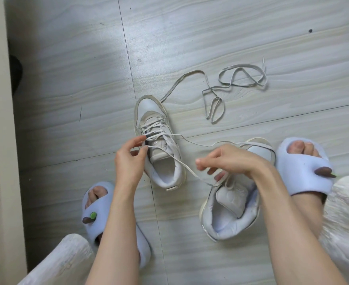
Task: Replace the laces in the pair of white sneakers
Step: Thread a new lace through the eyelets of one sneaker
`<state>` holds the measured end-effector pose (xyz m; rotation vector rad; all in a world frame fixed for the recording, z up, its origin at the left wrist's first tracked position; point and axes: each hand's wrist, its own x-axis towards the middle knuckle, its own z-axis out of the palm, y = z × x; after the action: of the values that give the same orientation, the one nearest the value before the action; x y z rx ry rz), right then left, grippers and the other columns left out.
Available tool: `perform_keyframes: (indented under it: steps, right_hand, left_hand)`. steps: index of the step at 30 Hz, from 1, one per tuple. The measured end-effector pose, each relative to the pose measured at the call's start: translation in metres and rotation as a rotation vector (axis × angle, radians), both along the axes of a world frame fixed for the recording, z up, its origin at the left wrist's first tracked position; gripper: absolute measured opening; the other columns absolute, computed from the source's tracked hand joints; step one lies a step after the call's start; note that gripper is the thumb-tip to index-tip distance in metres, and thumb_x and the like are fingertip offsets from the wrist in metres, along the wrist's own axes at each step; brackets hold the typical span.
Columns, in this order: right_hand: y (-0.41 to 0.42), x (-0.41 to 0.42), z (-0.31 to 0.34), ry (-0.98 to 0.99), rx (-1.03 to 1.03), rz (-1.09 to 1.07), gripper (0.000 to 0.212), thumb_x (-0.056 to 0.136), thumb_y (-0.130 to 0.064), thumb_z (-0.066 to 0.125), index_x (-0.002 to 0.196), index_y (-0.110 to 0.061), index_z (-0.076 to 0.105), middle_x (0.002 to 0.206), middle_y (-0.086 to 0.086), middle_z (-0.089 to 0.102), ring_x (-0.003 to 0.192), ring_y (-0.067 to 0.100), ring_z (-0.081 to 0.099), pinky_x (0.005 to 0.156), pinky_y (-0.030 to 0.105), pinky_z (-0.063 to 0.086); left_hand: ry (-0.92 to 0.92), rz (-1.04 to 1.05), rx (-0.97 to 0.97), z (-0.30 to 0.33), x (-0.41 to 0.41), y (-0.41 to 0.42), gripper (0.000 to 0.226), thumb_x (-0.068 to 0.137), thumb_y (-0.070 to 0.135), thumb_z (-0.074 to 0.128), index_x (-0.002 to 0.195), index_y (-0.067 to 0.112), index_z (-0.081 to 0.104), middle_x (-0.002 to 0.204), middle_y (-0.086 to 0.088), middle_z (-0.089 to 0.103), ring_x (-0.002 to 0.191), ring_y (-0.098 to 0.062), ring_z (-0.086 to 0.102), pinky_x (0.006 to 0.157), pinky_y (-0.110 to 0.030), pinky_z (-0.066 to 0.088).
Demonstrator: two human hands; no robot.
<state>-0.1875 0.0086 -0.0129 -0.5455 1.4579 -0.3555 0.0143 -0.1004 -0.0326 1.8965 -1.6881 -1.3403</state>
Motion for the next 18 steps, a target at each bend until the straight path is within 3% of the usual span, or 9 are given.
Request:
perform_keyframes:
  steps: [2,4,6,8,13,18]
  right_hand:
    - [-0.010,0.000,-0.009,0.211,-0.084,0.086,0.036,0.092,-0.038,0.052,0.088,-0.005,0.066,0.088,0.005,0.067,0.086,0.026,0.060,0.076,0.032,0.047]
    - [-0.026,0.013,-0.019,0.438,-0.198,0.059,0.026,0.096,-0.027,0.043,0.088,-0.013,0.063,0.090,0.005,0.064,0.094,0.026,0.056,0.082,0.031,0.042]
    - [-0.043,0.033,-0.027,0.537,-0.291,-0.032,0.032,0.098,-0.020,0.037,0.122,-0.014,0.057,0.124,0.009,0.058,0.119,0.027,0.049,0.101,0.035,0.036]
    - [-0.054,0.050,-0.033,0.512,-0.314,-0.004,0.041,0.099,-0.018,0.034,0.138,-0.015,0.042,0.140,0.008,0.046,0.130,0.027,0.038,0.109,0.040,0.030]
    - [-0.062,0.049,-0.038,0.513,-0.286,-0.063,0.036,0.091,-0.011,0.047,0.123,-0.023,0.061,0.126,0.005,0.060,0.119,0.026,0.052,0.102,0.042,0.039]
    - [-0.056,0.039,-0.038,0.641,-0.322,-0.117,0.025,0.091,-0.014,0.052,0.107,-0.017,0.071,0.109,0.010,0.068,0.106,0.029,0.058,0.092,0.036,0.043]
  left_hand:
    - [0.016,0.012,0.003,-0.002,-0.001,0.003,0.027,0.089,0.009,0.058,0.101,0.033,0.064,0.095,0.008,0.065,0.075,0.000,0.058,0.077,-0.020,0.046]
    - [0.056,0.074,0.018,-0.002,-0.003,0.010,0.028,0.090,0.010,0.057,0.105,0.032,0.064,0.099,0.011,0.065,0.078,0.005,0.058,0.078,-0.016,0.045]
    - [0.107,0.145,0.035,-0.002,-0.006,0.016,0.030,0.091,0.008,0.055,0.112,0.027,0.064,0.107,0.009,0.065,0.087,0.002,0.058,0.083,-0.016,0.043]
    - [0.144,0.190,0.052,-0.002,-0.008,0.020,0.031,0.092,0.007,0.053,0.117,0.023,0.062,0.112,0.007,0.064,0.095,-0.002,0.058,0.086,-0.015,0.043]
    - [0.185,0.223,0.090,-0.001,-0.008,0.018,0.031,0.092,0.007,0.053,0.118,0.022,0.062,0.110,0.009,0.064,0.090,0.007,0.057,0.078,-0.004,0.044]
    - [0.218,0.265,0.124,0.000,-0.007,0.019,0.032,0.093,0.008,0.054,0.120,0.023,0.061,0.113,0.008,0.064,0.097,0.000,0.058,0.083,-0.007,0.044]
